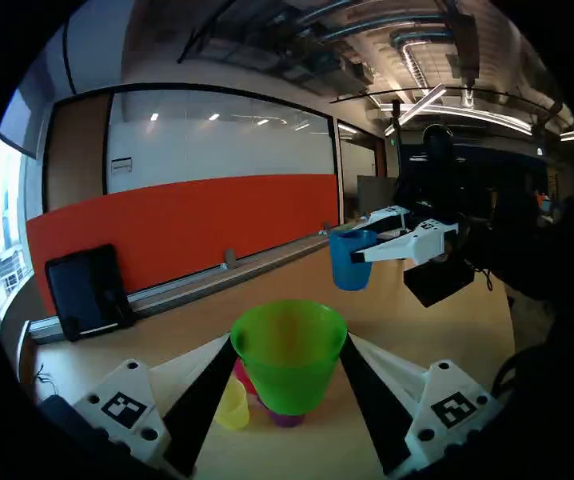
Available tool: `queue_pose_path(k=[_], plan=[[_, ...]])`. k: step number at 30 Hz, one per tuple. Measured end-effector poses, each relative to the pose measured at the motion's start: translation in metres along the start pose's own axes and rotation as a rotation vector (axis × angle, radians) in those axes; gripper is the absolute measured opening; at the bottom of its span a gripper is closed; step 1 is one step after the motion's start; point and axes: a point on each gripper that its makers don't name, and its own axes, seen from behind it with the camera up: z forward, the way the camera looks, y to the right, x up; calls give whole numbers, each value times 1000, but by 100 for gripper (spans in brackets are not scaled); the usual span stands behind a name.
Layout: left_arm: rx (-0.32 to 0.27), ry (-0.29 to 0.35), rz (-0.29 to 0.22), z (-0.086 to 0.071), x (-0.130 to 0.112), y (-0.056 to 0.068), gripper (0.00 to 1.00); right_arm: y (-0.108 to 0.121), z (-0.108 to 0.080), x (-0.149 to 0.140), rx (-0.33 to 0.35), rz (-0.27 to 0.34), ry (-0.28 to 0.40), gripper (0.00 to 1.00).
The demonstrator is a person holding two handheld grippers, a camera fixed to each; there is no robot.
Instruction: Pour water
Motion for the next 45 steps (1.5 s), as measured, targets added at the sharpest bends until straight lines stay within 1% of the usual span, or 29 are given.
queue_pose_path(k=[7, 17, 27, 39, 45], plan=[[-8, 28, -13, 2, 6, 3, 88, -6, -3, 29, 5, -16, 62, 92], [-13, 71, -17, 0, 19, 6, 88, -16, -3, 55, 17, -35, 114, 92], [-19, 96, -23, -1, 26, 7, 88, -21, 0, 65, 29, -48, 118, 92], [-30, 101, 0, 3, 28, 11, 88, -26, 4, 75, 50, -75, 114, 92], [-31, 105, 9, 3, 30, 11, 88, -28, 5, 80, 62, -104, 114, 92]])
